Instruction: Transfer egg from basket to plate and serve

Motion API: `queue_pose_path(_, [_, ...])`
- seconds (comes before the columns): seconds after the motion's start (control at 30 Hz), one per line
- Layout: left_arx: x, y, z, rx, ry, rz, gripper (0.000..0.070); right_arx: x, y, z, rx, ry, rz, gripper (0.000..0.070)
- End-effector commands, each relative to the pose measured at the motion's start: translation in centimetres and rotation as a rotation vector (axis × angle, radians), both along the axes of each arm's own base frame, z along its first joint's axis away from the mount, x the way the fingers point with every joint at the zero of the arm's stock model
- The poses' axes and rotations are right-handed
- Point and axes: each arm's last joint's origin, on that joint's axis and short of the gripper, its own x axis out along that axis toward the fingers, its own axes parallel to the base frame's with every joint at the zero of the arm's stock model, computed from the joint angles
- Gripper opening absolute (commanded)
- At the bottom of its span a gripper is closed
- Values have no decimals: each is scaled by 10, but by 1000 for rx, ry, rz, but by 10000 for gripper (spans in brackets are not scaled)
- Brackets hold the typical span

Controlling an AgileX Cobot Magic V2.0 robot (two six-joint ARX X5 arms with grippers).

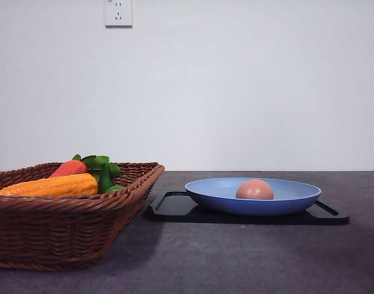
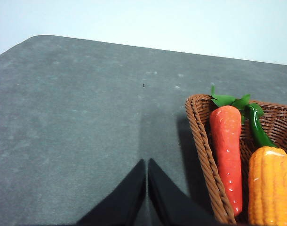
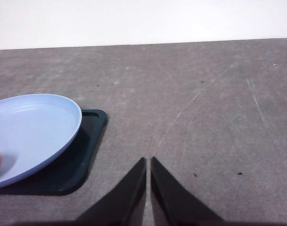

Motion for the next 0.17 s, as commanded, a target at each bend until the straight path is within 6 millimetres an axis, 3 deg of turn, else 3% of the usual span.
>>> queue_pose_path(0.0, [1,0,-10,-5,31,-2,0,0,0,0,10,-10,-1,0])
queue_pose_path(0.13, [1,0,-10,-6,31,-2,0,0,0,0,10,-10,-2,0])
